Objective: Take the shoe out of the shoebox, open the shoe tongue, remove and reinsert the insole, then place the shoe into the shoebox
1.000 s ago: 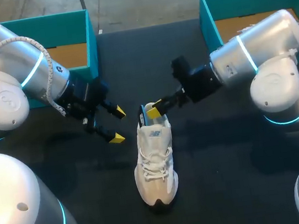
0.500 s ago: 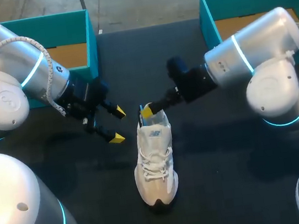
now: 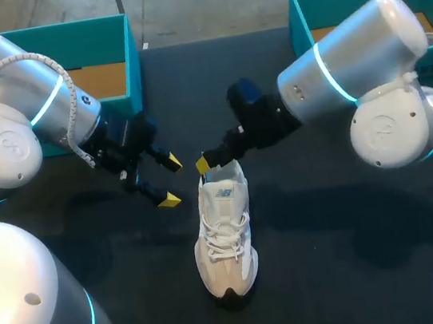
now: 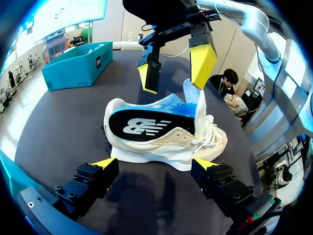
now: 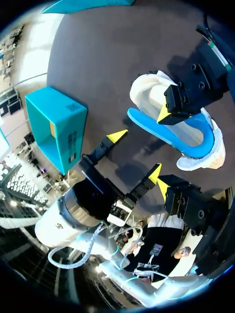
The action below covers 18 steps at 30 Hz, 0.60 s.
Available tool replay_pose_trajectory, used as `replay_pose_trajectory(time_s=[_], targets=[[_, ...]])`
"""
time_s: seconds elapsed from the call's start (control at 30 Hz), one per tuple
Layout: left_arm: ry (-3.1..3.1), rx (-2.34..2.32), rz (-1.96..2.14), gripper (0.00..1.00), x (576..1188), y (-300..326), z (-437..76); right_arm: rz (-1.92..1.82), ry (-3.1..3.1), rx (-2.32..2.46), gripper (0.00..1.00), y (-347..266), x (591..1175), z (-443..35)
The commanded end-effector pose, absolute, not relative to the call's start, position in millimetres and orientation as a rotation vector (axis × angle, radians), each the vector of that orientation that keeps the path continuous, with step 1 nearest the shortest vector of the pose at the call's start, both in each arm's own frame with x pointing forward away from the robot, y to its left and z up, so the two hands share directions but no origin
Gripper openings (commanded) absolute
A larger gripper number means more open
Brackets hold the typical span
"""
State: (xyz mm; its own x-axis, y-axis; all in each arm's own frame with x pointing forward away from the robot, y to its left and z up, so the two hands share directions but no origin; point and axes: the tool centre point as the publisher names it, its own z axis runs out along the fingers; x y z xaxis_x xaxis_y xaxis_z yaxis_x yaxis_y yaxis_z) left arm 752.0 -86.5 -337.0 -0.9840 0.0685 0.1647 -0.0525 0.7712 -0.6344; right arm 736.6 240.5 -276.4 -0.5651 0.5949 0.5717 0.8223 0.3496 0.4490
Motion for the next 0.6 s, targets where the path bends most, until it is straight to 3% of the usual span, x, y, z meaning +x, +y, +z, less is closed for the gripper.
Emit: replay_pose_trajectory(time_s=[0.03, 0.23, 0.6], targets=[[-2.788, -0.013, 1.003, 1.00, 752, -87, -337, -0.950, -2.424, -1.395, 0.75, 250, 740, -276], [-2.788, -0.013, 1.003, 1.00, 752, -87, -337, -0.960, -2.440, -1.470, 0.78, 251, 739, -283], [-2.788, -0.013, 1.003, 1.00, 752, -87, -337, -1.030, -2.490, -1.559, 0.73, 252, 745, -294]])
